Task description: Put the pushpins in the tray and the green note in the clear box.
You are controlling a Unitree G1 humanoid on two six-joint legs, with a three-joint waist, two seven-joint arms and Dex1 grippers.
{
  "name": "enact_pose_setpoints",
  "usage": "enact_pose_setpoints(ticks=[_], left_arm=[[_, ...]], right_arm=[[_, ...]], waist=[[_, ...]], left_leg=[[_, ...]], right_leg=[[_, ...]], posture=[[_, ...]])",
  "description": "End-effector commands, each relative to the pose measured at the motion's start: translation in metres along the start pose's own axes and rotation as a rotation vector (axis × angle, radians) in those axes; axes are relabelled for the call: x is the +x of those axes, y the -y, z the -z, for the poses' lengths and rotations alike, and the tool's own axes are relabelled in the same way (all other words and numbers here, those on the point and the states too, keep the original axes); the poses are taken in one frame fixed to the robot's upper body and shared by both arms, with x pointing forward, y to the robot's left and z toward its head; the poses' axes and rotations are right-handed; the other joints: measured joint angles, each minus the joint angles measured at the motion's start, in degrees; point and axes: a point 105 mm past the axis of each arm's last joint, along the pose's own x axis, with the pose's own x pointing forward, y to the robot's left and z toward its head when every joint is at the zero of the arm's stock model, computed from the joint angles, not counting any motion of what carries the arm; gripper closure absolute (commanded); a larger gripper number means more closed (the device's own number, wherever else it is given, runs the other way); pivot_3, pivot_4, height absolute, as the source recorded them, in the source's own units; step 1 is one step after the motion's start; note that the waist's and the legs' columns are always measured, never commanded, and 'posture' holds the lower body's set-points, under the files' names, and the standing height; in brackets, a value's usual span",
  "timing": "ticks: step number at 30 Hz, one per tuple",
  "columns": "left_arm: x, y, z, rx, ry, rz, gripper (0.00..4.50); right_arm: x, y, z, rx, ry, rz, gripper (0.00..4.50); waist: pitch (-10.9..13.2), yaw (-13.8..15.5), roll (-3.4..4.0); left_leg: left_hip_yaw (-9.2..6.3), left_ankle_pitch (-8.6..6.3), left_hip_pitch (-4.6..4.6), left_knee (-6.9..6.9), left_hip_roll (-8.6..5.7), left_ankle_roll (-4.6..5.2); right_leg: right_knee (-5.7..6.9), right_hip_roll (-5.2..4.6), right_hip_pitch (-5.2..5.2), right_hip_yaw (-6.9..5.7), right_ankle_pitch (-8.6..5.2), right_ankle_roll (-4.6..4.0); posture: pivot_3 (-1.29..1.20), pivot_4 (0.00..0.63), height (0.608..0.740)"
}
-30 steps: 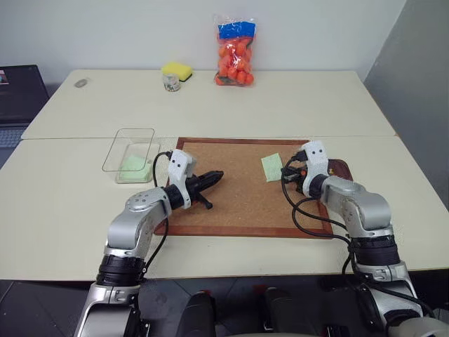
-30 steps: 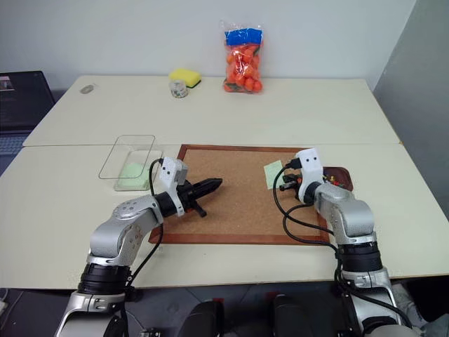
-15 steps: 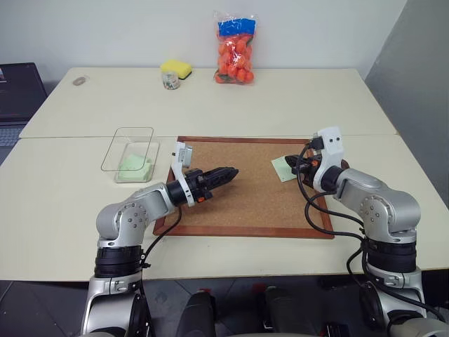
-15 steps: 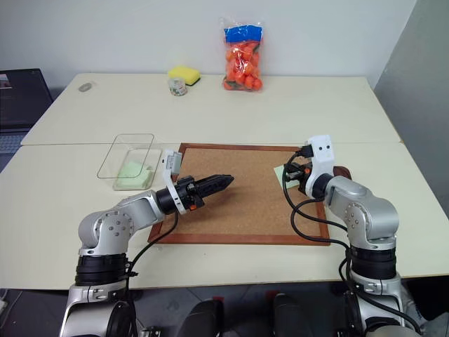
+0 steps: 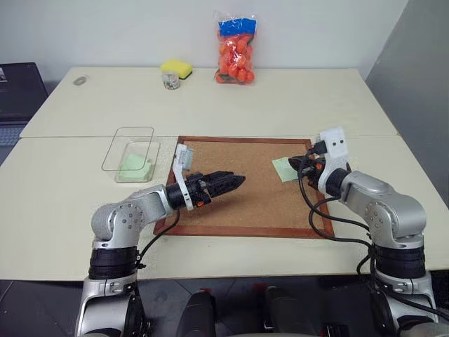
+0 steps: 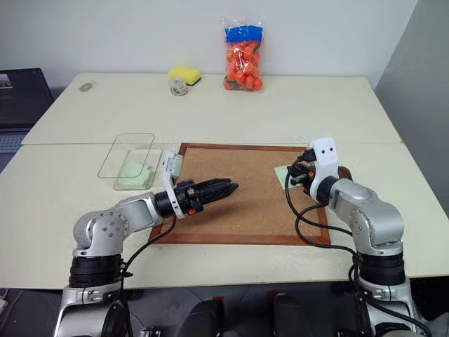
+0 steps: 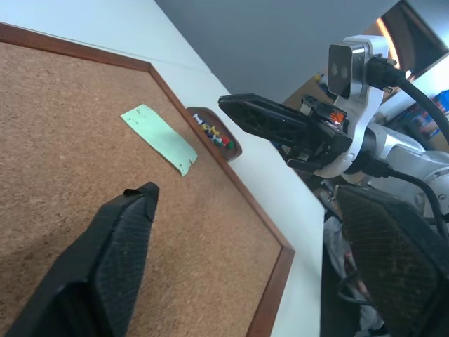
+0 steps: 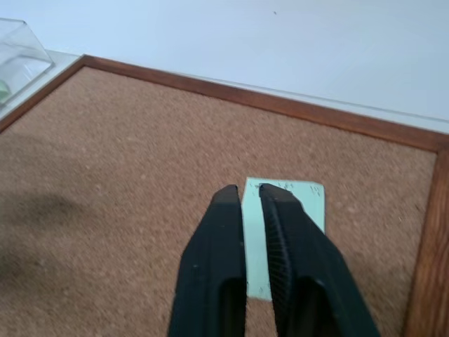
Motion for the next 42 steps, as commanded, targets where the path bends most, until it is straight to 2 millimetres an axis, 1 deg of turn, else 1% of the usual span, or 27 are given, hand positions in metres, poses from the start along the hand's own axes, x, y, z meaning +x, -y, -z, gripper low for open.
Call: enact_pose_setpoints(ticks=[1,2,3,4,6,7,12,17,20,23,27,28,29,31,32,33,35,38,41,42], left_arm=[[0.004,-0.008,-0.010,0.241,0.033,-0.108,0.00],[0.004,-0.011,-0.011,0.257,0.038,-0.122,0.00],[0.005,-0.012,-0.012,0.262,0.048,-0.125,0.00],[0.005,-0.013,-0.013,0.263,0.055,-0.125,0.00],[0.006,-0.014,-0.014,0.276,0.063,-0.134,0.00],[0.006,-0.015,-0.014,0.286,0.061,-0.137,0.00],[0.015,-0.009,-0.011,0.270,0.033,-0.097,0.00],[0.020,-0.008,-0.013,0.307,0.021,-0.092,0.00],[0.021,-0.008,-0.009,0.362,-0.013,-0.083,0.00],[0.020,-0.008,-0.005,0.401,-0.040,-0.072,0.00],[0.018,-0.009,-0.004,0.418,-0.041,-0.076,0.00],[0.017,-0.010,-0.004,0.419,-0.040,-0.079,0.00],[0.016,-0.010,-0.004,0.420,-0.038,-0.083,0.00],[0.015,-0.011,-0.004,0.420,-0.036,-0.090,0.00],[0.014,-0.012,-0.004,0.420,-0.036,-0.093,0.00],[0.013,-0.012,-0.003,0.421,-0.037,-0.097,0.00],[0.011,-0.013,-0.003,0.421,-0.037,-0.102,0.00],[0.009,-0.014,-0.003,0.422,-0.035,-0.110,0.00],[0.007,-0.016,-0.005,0.422,-0.031,-0.119,0.00],[0.007,-0.017,-0.005,0.423,-0.031,-0.122,0.00]], right_arm=[[-0.001,0.004,-0.006,-0.032,0.037,0.015,2.92],[-0.001,0.005,-0.004,-0.032,0.034,0.022,2.82],[0.000,0.007,-0.002,-0.035,0.027,0.031,2.56],[0.000,0.008,-0.001,-0.037,0.022,0.038,2.45],[0.001,0.009,0.001,-0.043,0.015,0.042,1.94],[0.000,0.009,0.002,-0.046,0.012,0.039,1.80],[-0.008,0.012,0.012,-0.144,-0.022,0.062,1.80],[-0.011,0.016,0.027,-0.088,-0.054,0.073,1.80],[-0.006,0.020,0.035,-0.033,-0.051,0.093,1.80],[0.001,0.027,0.038,-0.025,-0.045,0.120,1.80],[0.008,0.036,0.034,-0.058,0.000,0.151,1.80],[0.009,0.037,0.034,-0.063,0.004,0.153,1.46],[0.011,0.036,0.033,-0.066,0.004,0.150,1.36],[0.014,0.037,0.033,-0.063,0.003,0.152,0.85],[0.015,0.036,0.034,-0.060,-0.008,0.147,0.77],[0.017,0.036,0.036,-0.057,-0.021,0.139,0.46],[0.018,0.034,0.040,-0.052,-0.048,0.125,0.12],[0.019,0.034,0.046,-0.032,-0.084,0.118,0.12],[0.020,0.026,0.046,-0.017,-0.100,0.072,0.12],[0.021,0.023,0.050,-0.003,-0.122,0.057,0.12]], waist=[[0.0,0.0,0.00],[0.0,0.1,0.00],[0.0,0.1,0.00],[0.0,0.1,0.00],[0.0,0.2,0.00],[0.0,0.1,0.00],[0.0,0.2,0.00],[0.0,0.2,-0.01],[0.0,0.0,0.00],[0.0,0.0,0.00],[0.0,0.1,0.00],[0.0,0.1,0.00],[0.0,0.1,0.00],[0.0,0.1,0.00],[0.0,0.1,0.00],[0.0,0.1,0.00],[0.0,0.1,0.00],[0.0,0.1,0.00],[0.0,0.1,0.00],[0.0,0.1,0.00]], left_leg=[[0.01,0.00,0.02,0.00,0.00,0.00],[0.00,0.00,0.01,0.00,0.00,0.00],[-0.02,0.00,0.01,0.01,0.00,0.00],[-0.02,0.00,0.01,0.01,0.00,0.00],[0.00,0.00,0.00,0.01,0.00,0.00],[0.00,0.00,-0.01,0.01,0.00,0.00],[0.01,0.00,-0.03,0.01,-0.01,0.00],[-0.02,0.00,-0.04,0.06,-0.01,0.00],[-0.01,0.01,-0.02,0.07,-0.01,0.00],[0.02,0.00,0.02,0.07,0.00,0.00],[0.03,0.01,0.00,0.08,-0.01,0.00],[0.04,0.00,0.00,0.09,-0.01,0.00],[0.03,0.00,0.00,0.09,-0.01,0.00],[0.04,0.01,0.00,0.08,-0.01,0.00],[0.04,0.01,0.00,0.08,-0.01,0.00],[0.03,0.00,0.00,0.08,0.00,0.00],[0.02,0.01,0.00,0.08,0.00,0.00],[0.03,0.01,0.01,0.10,0.00,0.00],[0.01,0.01,0.01,0.11,0.00,0.00],[0.01,0.01,0.02,0.11,0.01,0.01]], right_leg=[[0.02,0.00,0.00,0.01,0.00,0.00],[0.02,0.00,0.00,0.00,0.01,-0.01],[0.03,0.00,0.00,0.00,0.02,-0.02],[0.03,0.00,0.00,0.01,0.02,-0.03],[0.02,0.00,0.00,0.00,0.02,-0.03],[0.01,0.00,0.00,0.00,0.02,-0.03],[-0.01,0.00,0.00,0.00,0.02,-0.02],[0.01,0.00,0.01,-0.02,0.03,0.00],[0.04,0.01,0.01,-0.02,0.04,0.02],[0.05,0.03,0.01,0.01,0.05,0.02],[0.05,0.03,0.01,0.01,0.06,0.03],[0.04,0.02,0.01,0.02,0.06,0.04],[0.04,0.02,0.02,0.01,0.06,0.04],[0.04,0.02,0.02,0.02,0.06,0.03],[0.04,0.02,0.02,0.02,0.07,0.03],[0.04,0.02,0.02,0.02,0.08,0.00],[0.04,0.02,0.02,0.01,0.19,-0.18],[0.05,0.02,0.02,0.01,0.21,-0.19],[0.06,0.02,0.03,-0.01,0.22,-0.17],[0.06,0.02,0.04,-0.01,0.20,-0.15]], posture=[[0.00,0.150,0.740],[0.00,0.150,0.740],[0.00,0.150,0.740],[0.00,0.150,0.740],[0.00,0.150,0.740],[0.00,0.150,0.740],[0.00,0.150,0.740],[0.00,0.150,0.740],[0.00,0.150,0.740],[0.00,0.150,0.740],[0.00,0.150,0.740],[0.00,0.150,0.740],[0.00,0.150,0.740],[0.00,0.150,0.740],[0.00,0.150,0.740],[0.00,0.150,0.740],[0.00,0.150,0.740],[0.00,0.150,0.740],[0.00,0.150,0.740],[0.00,0.150,0.740]])
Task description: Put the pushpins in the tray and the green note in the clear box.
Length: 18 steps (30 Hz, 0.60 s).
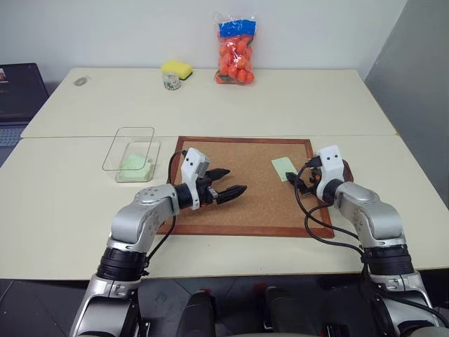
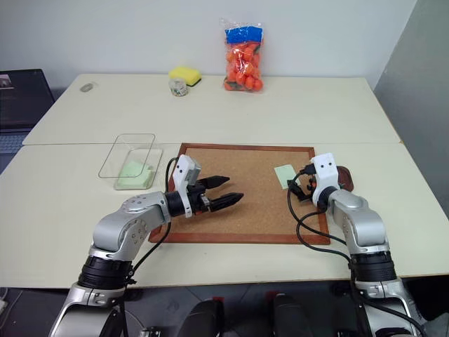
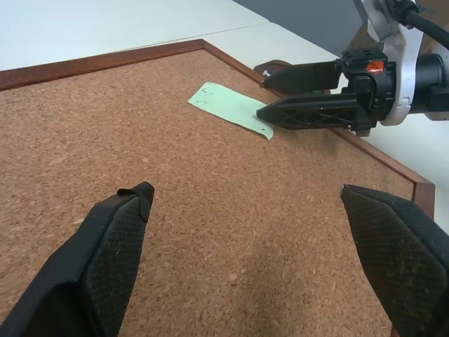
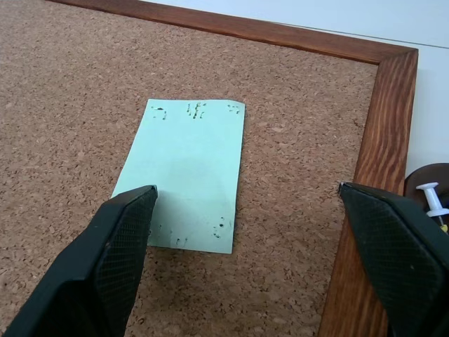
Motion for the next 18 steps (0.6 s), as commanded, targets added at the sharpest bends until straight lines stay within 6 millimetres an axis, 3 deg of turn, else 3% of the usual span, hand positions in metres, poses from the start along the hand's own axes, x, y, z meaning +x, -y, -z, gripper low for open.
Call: enact_pose_setpoints(ticks=[1,12,15,18], left_arm=[[-0.006,-0.003,-0.015,0.051,0.052,-0.014,0.00],[-0.007,-0.005,-0.015,0.055,0.054,-0.026,0.00],[-0.007,-0.005,-0.014,0.055,0.055,-0.029,0.00],[-0.007,-0.006,-0.014,0.055,0.055,-0.031,0.00]], right_arm=[[0.001,-0.012,0.006,0.036,-0.058,-0.072,0.12],[0.008,-0.028,0.012,-0.003,-0.132,-0.138,0.12],[0.010,-0.022,0.018,0.030,-0.156,-0.106,0.49],[0.011,-0.020,0.020,0.039,-0.170,-0.102,1.22]], waist=[[0.0,-0.1,0.00],[0.0,-0.2,-0.02],[0.0,-0.2,-0.03],[0.0,-0.2,-0.05]], left_leg=[[0.00,0.00,0.00,0.00,0.00,0.00],[0.02,0.00,0.04,0.00,0.02,0.00],[0.01,0.00,0.06,0.00,0.07,0.00],[0.01,0.00,0.13,0.00,0.09,0.00]], right_leg=[[0.00,0.00,0.00,0.00,0.00,0.00],[0.02,0.02,0.02,0.02,0.02,-0.03],[0.02,0.08,0.02,0.02,0.10,-0.17],[0.03,0.13,0.05,0.04,0.14,-0.23]], posture=[[0.00,0.150,0.740],[0.00,0.150,0.740],[0.00,0.150,0.740],[0.00,0.150,0.740]])
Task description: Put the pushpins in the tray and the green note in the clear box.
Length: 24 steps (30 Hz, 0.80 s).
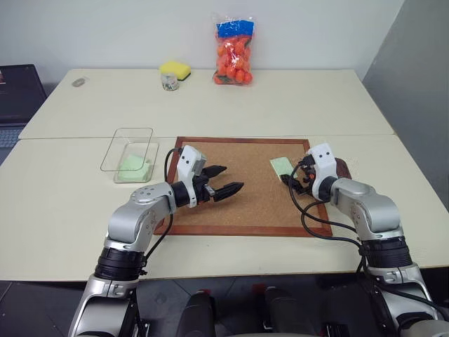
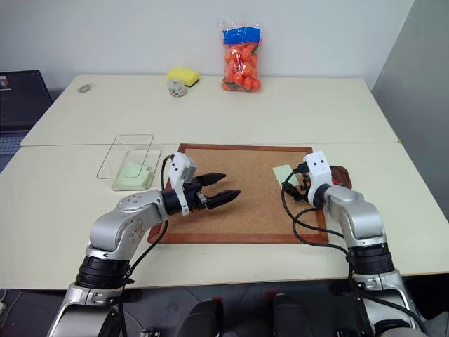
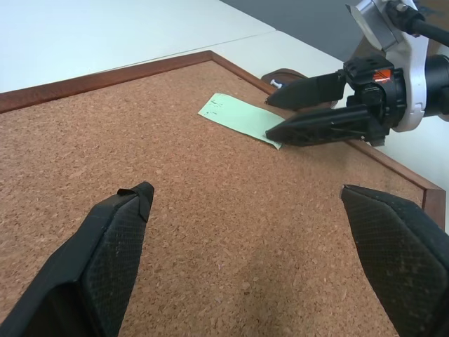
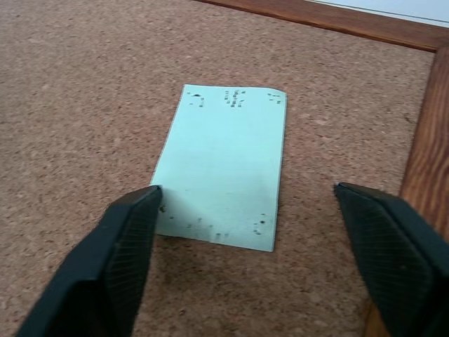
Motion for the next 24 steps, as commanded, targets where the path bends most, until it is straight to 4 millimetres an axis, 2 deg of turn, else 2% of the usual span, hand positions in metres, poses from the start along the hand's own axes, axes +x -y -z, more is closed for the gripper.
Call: enact_pose_setpoints(ticks=[1,3,10,14,17,20,24], left_arm=[[-0.003,-0.002,-0.010,0.036,0.035,-0.011,0.00],[-0.003,-0.002,-0.010,0.035,0.036,-0.012,0.00],[-0.002,-0.002,-0.008,0.031,0.040,-0.012,0.00],[-0.002,-0.002,-0.007,0.030,0.040,-0.014,0.00],[-0.001,-0.002,-0.007,0.031,0.043,-0.019,0.00],[-0.002,-0.002,-0.007,0.030,0.045,-0.022,0.00],[-0.003,-0.004,-0.005,0.029,0.041,-0.026,0.00]], right_arm=[[0.006,-0.008,0.020,0.034,-0.086,-0.038,1.40],[0.006,-0.010,0.018,0.020,-0.083,-0.044,1.95],[0.007,-0.030,0.005,-0.019,-0.043,-0.095,3.29],[0.006,-0.031,-0.004,-0.046,0.003,-0.083,4.22],[-0.001,-0.018,-0.026,-0.095,0.113,0.005,4.12],[-0.008,-0.005,-0.039,-0.159,0.170,0.077,3.60],[-0.017,0.001,-0.050,-0.180,0.220,0.110,2.76]], waist=[[0.0,0.0,-0.01],[0.0,0.0,0.00],[0.0,-0.2,0.00],[0.0,-0.3,0.00],[0.0,-0.1,0.01],[0.0,0.2,0.01],[0.0,0.2,0.01]], left_leg=[[-0.01,0.00,0.02,0.00,0.00,0.00],[0.00,0.00,0.05,0.00,0.02,0.00],[0.01,0.00,0.07,-0.01,0.05,0.00],[0.01,0.00,0.08,-0.02,0.06,0.00],[0.01,0.00,0.07,-0.01,0.06,0.00],[0.02,0.00,0.03,0.00,0.03,0.00],[0.01,0.00,-0.03,0.00,0.02,0.00]], right_leg=[[0.01,0.01,0.01,0.00,0.00,0.00],[0.02,0.03,0.03,0.01,0.00,0.00],[0.02,0.08,0.03,0.05,0.01,-0.02],[0.04,0.09,0.02,0.05,0.01,-0.02],[0.04,0.09,0.02,0.05,0.01,-0.01],[0.02,0.07,0.01,0.05,0.02,-0.01],[-0.03,0.05,0.00,0.03,0.03,-0.02]], posture=[[0.00,0.150,0.740],[0.00,0.150,0.740],[0.00,0.150,0.740],[0.00,0.150,0.740],[0.00,0.150,0.740],[0.00,0.150,0.740],[0.00,0.150,0.740]])
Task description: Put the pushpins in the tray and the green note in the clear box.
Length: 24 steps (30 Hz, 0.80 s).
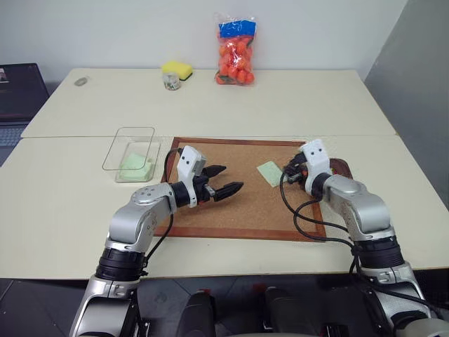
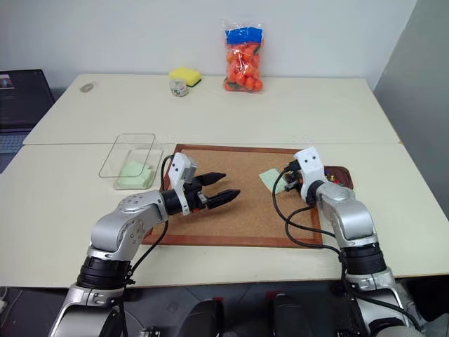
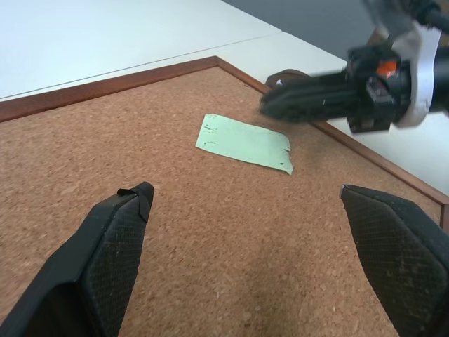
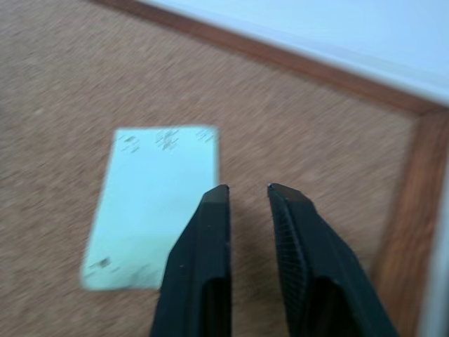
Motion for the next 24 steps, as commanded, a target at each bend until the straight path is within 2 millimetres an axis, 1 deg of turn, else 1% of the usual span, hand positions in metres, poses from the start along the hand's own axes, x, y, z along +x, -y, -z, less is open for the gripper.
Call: enact_pose_setpoints(ticks=[1,3,4,5,8,10,13,17,19,21,24], left_arm=[[-0.004,-0.003,-0.007,0.023,0.034,-0.017,0.00],[-0.005,-0.006,-0.006,0.027,0.030,-0.025,0.00],[-0.006,-0.007,-0.006,0.029,0.028,-0.029,0.00],[-0.006,-0.008,-0.006,0.031,0.027,-0.031,0.00],[-0.007,-0.009,-0.006,0.039,0.023,-0.034,0.00],[-0.008,-0.010,-0.005,0.045,0.020,-0.035,0.00],[-0.008,-0.011,-0.004,0.053,0.014,-0.037,0.00],[-0.010,-0.013,-0.004,0.065,0.007,-0.038,0.00],[-0.011,-0.014,-0.004,0.068,0.006,-0.040,0.00],[-0.010,-0.014,-0.004,0.071,0.005,-0.040,0.00],[-0.010,-0.014,-0.004,0.073,0.005,-0.038,0.00]], right_arm=[[-0.014,0.009,-0.031,-0.032,0.120,0.038,2.51],[-0.019,0.005,-0.033,-0.016,0.126,0.018,2.18],[-0.022,0.002,-0.032,-0.004,0.121,0.003,1.86],[-0.024,-0.002,-0.030,0.008,0.113,-0.020,1.73],[-0.030,-0.020,-0.018,0.034,0.086,-0.090,1.09],[-0.031,-0.027,-0.012,0.040,0.075,-0.099,0.71],[-0.029,-0.032,-0.011,0.021,0.089,-0.080,0.71],[-0.026,-0.048,-0.001,-0.012,0.061,-0.107,0.03],[-0.022,-0.054,0.005,-0.022,0.045,-0.111,0.03],[-0.019,-0.055,0.010,-0.025,0.031,-0.105,0.03],[-0.014,-0.049,0.014,-0.030,0.019,-0.071,0.03]], waist=[[0.0,0.0,0.00],[0.0,0.0,0.00],[0.0,0.0,0.00],[0.0,0.0,0.00],[0.0,0.0,0.00],[0.0,0.0,0.00],[0.0,0.0,0.00],[0.0,-0.1,0.00],[0.0,-0.1,0.00],[0.0,0.0,0.00],[0.0,0.0,0.00]], left_leg=[[0.00,0.00,0.00,0.00,0.00,0.00],[-0.01,0.00,-0.03,0.00,0.00,0.00],[-0.02,0.00,-0.03,0.00,0.01,0.00],[-0.02,0.00,-0.04,-0.01,0.01,0.00],[-0.04,0.00,-0.04,0.00,0.01,0.00],[-0.02,0.00,-0.04,0.00,0.00,0.00],[-0.02,0.00,-0.04,0.02,0.00,0.00],[-0.04,0.01,-0.02,0.02,0.00,0.00],[-0.05,0.01,-0.03,0.02,0.01,0.00],[-0.04,0.01,-0.04,0.02,0.00,0.00],[-0.02,0.01,-0.05,0.03,-0.01,0.00]], right_leg=[[0.00,0.00,-0.01,0.00,0.01,-0.01],[0.00,0.00,-0.05,-0.01,0.01,-0.01],[0.01,0.00,-0.05,-0.02,0.01,-0.01],[0.01,0.00,-0.05,-0.02,0.01,-0.01],[0.01,0.00,-0.04,-0.03,0.01,-0.02],[0.01,0.00,-0.04,-0.01,0.01,-0.01],[0.02,-0.01,-0.05,-0.01,0.01,0.03],[0.04,0.01,-0.05,-0.03,0.00,0.06],[0.04,0.01,-0.04,-0.04,0.00,0.06],[0.02,0.01,-0.04,-0.03,0.01,0.06],[0.00,-0.01,-0.04,-0.02,0.01,0.06]], posture=[[0.00,0.150,0.740],[0.00,0.150,0.740],[0.00,0.150,0.740],[0.00,0.150,0.740],[0.00,0.150,0.740],[0.00,0.150,0.740],[0.00,0.150,0.740],[0.00,0.150,0.740],[0.00,0.150,0.740],[0.00,0.150,0.740],[0.00,0.150,0.740]])
